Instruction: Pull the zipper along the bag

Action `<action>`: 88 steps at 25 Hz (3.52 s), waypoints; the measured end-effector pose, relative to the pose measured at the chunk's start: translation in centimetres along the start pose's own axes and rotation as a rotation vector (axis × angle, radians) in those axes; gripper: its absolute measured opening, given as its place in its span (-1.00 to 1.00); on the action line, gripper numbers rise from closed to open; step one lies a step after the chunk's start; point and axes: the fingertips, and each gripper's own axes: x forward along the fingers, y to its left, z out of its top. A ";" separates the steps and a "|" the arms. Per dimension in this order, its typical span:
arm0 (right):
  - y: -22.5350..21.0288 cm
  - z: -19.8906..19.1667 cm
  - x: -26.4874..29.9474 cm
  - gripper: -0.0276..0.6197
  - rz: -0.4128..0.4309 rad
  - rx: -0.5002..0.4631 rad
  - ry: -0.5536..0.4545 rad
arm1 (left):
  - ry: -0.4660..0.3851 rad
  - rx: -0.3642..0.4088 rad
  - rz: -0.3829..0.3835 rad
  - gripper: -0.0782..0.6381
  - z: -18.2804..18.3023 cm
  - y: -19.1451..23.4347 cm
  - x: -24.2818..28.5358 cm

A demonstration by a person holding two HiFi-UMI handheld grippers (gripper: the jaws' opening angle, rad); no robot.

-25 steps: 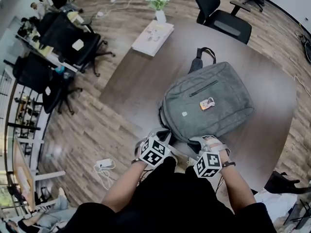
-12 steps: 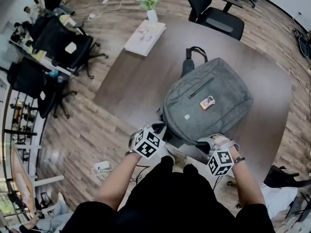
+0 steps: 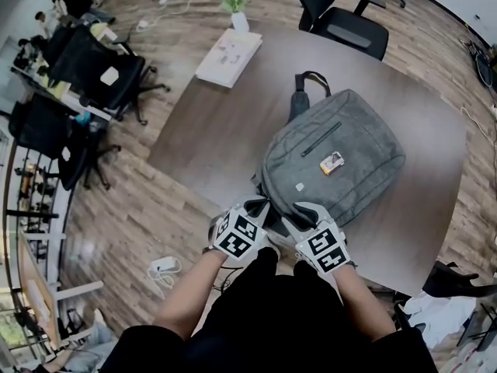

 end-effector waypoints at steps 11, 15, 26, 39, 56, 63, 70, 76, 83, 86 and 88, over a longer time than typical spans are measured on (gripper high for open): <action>1.0 -1.8 1.2 -0.78 -0.045 -0.151 0.145 | -0.008 0.014 -0.023 -0.71 -0.6 -2.5 -0.3; 1.4 -2.1 0.7 -0.79 -0.030 -0.208 0.175 | -0.008 0.017 -0.012 -0.71 -0.9 -2.5 -0.5; 2.4 -3.9 -1.6 -0.81 0.042 -0.370 0.235 | -0.031 -0.079 -0.152 -0.71 -1.5 -3.6 -1.0; 2.7 -5.2 -2.5 -0.81 0.052 -0.535 0.305 | -0.013 0.037 -0.199 -0.70 -1.6 -3.2 -1.1; 2.6 -5.2 -2.0 -0.81 -0.133 -0.527 0.330 | 0.107 0.370 -0.103 -0.70 -1.3 -1.8 -0.8; 3.1 -5.6 -2.6 -0.81 -0.076 -0.513 0.319 | 0.127 0.473 -0.139 -0.70 -1.1 1.7 0.8; 3.4 -6.1 -3.2 -0.81 -0.051 -0.511 0.311 | 0.121 0.518 -0.168 -0.70 0.0 5.5 4.8; 3.5 -6.8 -3.9 -0.81 0.030 -0.535 0.316 | 0.047 0.704 -0.297 -0.70 1.5 7.1 8.3; 3.1 -6.9 -3.7 -0.81 0.127 -0.539 0.338 | 0.001 0.782 -0.483 -0.67 3.9 9.3 11.7; 2.9 -7.3 -3.9 -0.80 0.151 -0.559 0.344 | 0.009 0.832 -0.485 -0.68 5.5 9.6 13.3; 2.8 -7.6 -4.1 -0.80 0.159 -0.574 0.354 | 0.006 0.848 -0.482 -0.67 6.5 9.7 14.5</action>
